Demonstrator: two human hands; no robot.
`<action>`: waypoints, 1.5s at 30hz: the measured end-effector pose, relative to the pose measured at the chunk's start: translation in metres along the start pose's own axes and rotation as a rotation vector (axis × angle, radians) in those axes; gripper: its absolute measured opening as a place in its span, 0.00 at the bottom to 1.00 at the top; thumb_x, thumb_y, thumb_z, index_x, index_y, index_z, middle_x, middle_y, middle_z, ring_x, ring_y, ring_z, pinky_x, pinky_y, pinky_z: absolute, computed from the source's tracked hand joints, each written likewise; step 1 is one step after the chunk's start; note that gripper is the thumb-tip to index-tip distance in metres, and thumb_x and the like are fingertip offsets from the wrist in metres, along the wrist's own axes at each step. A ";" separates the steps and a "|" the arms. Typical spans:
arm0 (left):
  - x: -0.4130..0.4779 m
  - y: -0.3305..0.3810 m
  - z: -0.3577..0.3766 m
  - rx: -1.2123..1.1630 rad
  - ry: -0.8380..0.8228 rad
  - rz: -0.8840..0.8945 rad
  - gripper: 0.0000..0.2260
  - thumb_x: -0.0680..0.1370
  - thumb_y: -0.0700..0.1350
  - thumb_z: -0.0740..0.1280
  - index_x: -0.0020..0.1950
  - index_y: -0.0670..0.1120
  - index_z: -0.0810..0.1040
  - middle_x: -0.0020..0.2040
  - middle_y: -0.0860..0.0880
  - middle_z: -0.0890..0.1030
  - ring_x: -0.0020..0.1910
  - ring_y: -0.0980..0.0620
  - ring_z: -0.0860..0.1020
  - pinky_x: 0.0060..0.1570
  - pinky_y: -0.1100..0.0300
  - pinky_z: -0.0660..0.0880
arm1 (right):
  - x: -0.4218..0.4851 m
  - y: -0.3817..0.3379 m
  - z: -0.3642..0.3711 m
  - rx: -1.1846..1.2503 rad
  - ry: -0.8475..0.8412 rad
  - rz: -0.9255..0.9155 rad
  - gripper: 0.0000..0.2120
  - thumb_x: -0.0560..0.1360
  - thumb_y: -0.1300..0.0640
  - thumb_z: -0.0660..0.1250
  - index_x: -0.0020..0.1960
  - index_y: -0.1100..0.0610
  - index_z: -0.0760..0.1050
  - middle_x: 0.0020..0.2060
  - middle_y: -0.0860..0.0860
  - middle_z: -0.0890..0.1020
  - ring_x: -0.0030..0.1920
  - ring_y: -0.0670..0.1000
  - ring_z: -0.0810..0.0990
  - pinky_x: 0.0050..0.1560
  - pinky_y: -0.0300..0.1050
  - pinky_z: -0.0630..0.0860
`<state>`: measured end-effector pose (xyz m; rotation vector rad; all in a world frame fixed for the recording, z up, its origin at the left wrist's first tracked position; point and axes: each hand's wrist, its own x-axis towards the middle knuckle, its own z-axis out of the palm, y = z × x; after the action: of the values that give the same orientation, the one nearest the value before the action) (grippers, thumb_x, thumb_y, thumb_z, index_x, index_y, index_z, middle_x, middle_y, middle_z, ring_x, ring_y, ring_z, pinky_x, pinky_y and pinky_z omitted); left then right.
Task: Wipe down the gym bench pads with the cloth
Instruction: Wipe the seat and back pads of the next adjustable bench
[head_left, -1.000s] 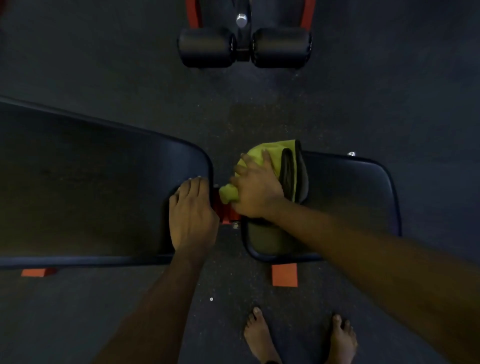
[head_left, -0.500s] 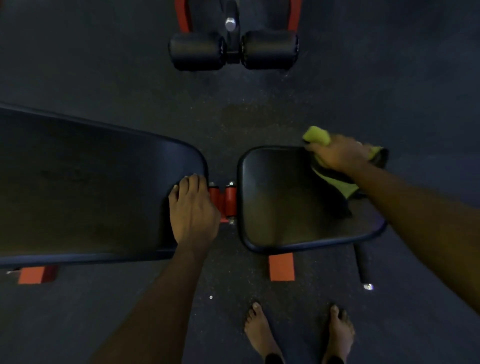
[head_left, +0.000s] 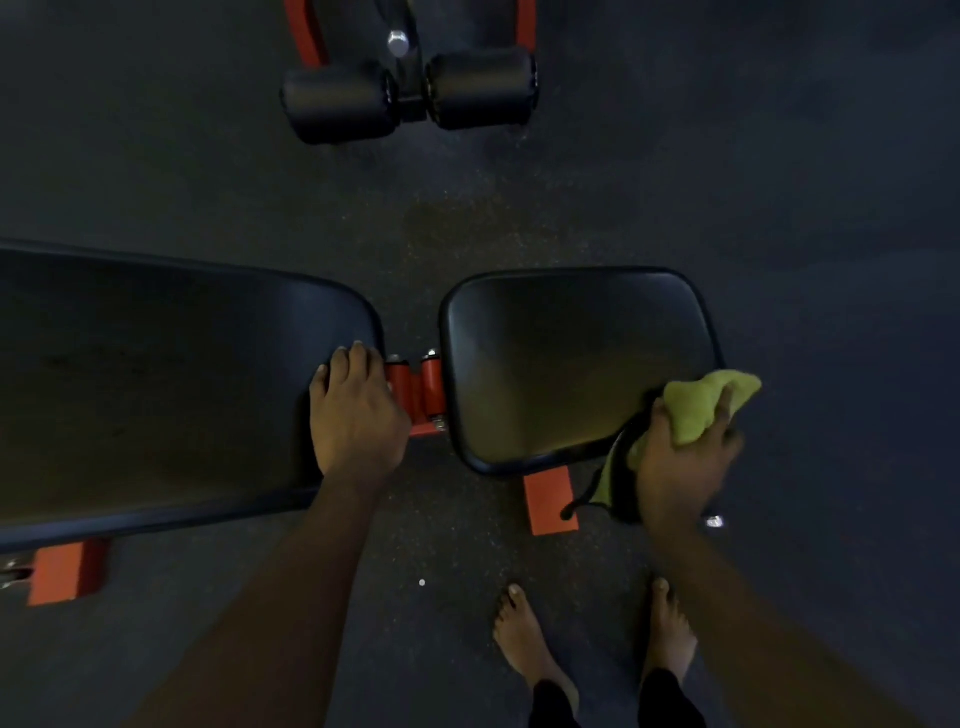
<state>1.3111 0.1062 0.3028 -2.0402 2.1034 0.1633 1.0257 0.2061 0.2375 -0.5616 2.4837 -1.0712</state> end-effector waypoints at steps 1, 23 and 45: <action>-0.001 -0.001 0.001 -0.001 0.007 0.008 0.23 0.80 0.46 0.57 0.75 0.40 0.66 0.75 0.42 0.66 0.75 0.43 0.61 0.74 0.45 0.59 | -0.005 0.005 0.000 0.014 -0.005 -0.047 0.38 0.77 0.44 0.71 0.82 0.48 0.59 0.75 0.60 0.65 0.73 0.65 0.68 0.71 0.59 0.67; 0.003 -0.013 -0.001 -0.118 0.009 0.049 0.21 0.83 0.44 0.54 0.76 0.42 0.66 0.76 0.45 0.65 0.76 0.46 0.62 0.72 0.48 0.61 | -0.097 -0.005 0.055 -0.772 -0.469 -1.171 0.47 0.66 0.43 0.77 0.80 0.41 0.60 0.83 0.54 0.54 0.82 0.64 0.49 0.73 0.76 0.40; -0.076 -0.216 -0.079 -0.084 0.438 -0.384 0.23 0.83 0.50 0.51 0.77 0.43 0.64 0.79 0.45 0.60 0.79 0.46 0.54 0.77 0.44 0.49 | -0.230 -0.142 0.163 -0.303 -0.865 -0.678 0.40 0.72 0.22 0.48 0.79 0.30 0.39 0.82 0.46 0.35 0.82 0.59 0.36 0.75 0.75 0.48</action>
<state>1.5224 0.1543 0.4102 -2.6799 1.8839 -0.2843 1.3304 0.1331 0.2812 -1.6285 1.6852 -0.4429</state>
